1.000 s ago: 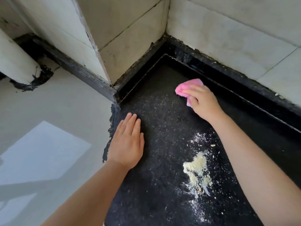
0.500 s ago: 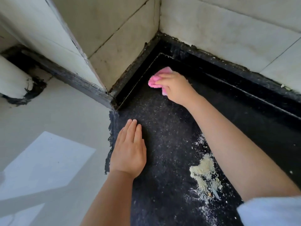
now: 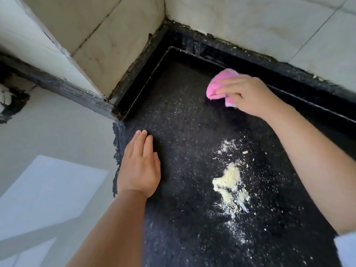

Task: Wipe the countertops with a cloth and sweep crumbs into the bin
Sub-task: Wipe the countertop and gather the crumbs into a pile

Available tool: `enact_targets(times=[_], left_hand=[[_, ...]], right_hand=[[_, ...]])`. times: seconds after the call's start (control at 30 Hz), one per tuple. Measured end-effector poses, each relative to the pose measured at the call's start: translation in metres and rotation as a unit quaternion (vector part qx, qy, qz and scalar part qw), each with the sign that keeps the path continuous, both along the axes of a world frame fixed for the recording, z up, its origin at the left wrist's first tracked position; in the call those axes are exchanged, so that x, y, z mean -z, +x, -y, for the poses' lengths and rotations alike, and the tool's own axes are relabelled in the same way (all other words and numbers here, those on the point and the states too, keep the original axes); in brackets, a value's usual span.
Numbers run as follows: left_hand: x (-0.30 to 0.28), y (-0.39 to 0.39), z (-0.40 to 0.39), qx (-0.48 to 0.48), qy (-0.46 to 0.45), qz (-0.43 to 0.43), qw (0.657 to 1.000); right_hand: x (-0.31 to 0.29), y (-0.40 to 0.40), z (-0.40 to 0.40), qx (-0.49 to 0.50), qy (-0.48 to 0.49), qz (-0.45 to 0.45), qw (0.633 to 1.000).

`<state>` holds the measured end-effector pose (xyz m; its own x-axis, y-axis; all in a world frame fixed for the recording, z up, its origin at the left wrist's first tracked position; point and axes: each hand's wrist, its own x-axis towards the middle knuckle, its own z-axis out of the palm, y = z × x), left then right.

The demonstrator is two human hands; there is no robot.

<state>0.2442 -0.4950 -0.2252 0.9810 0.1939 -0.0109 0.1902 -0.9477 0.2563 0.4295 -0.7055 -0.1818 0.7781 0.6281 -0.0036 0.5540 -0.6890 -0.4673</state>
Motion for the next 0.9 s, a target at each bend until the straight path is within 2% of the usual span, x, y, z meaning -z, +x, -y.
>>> enact_targets(times=[0.13, 0.23, 0.3, 0.4, 0.5, 0.57, 0.67, 0.77, 0.83, 0.9], left_hand=[[0.002, -0.001, 0.001, -0.013, -0.006, 0.002, 1.000], [0.001, -0.001, 0.003, -0.020, -0.017, 0.008, 1.000], [-0.001, -0.001, 0.003, -0.024, -0.027, 0.009, 0.999], [-0.002, -0.002, 0.003, -0.026, -0.038, 0.002, 0.999], [-0.004, -0.001, 0.005, -0.027, -0.040, -0.007, 0.999], [-0.003, -0.002, 0.004, -0.029, -0.039, -0.010, 0.999], [-0.001, -0.002, 0.003, -0.035, -0.043, -0.012, 0.998], [-0.001, -0.001, 0.003, -0.034, -0.041, -0.009, 0.999], [0.001, -0.001, 0.003, -0.034, -0.040, -0.010, 0.999], [0.002, -0.002, 0.003, -0.035, -0.040, -0.009, 0.999]], right_hand=[[0.034, 0.002, 0.021, 0.050, -0.004, 0.027, 0.998], [0.047, -0.035, 0.047, 0.147, 0.018, 0.012, 0.989], [0.046, -0.072, 0.055, 0.126, 0.020, -0.004, 0.992], [0.030, -0.112, 0.060, 0.024, 0.095, -0.029, 0.995], [0.013, -0.099, 0.070, 0.071, 0.146, 0.011, 0.987], [0.014, -0.070, 0.079, 0.142, 0.119, 0.049, 0.981], [0.035, -0.038, 0.088, 0.210, 0.053, 0.036, 0.976], [0.049, -0.049, 0.082, 0.279, 0.058, 0.034, 0.958], [0.048, -0.073, 0.074, 0.284, 0.076, 0.028, 0.955], [0.042, -0.102, 0.064, 0.234, 0.097, 0.006, 0.968]])
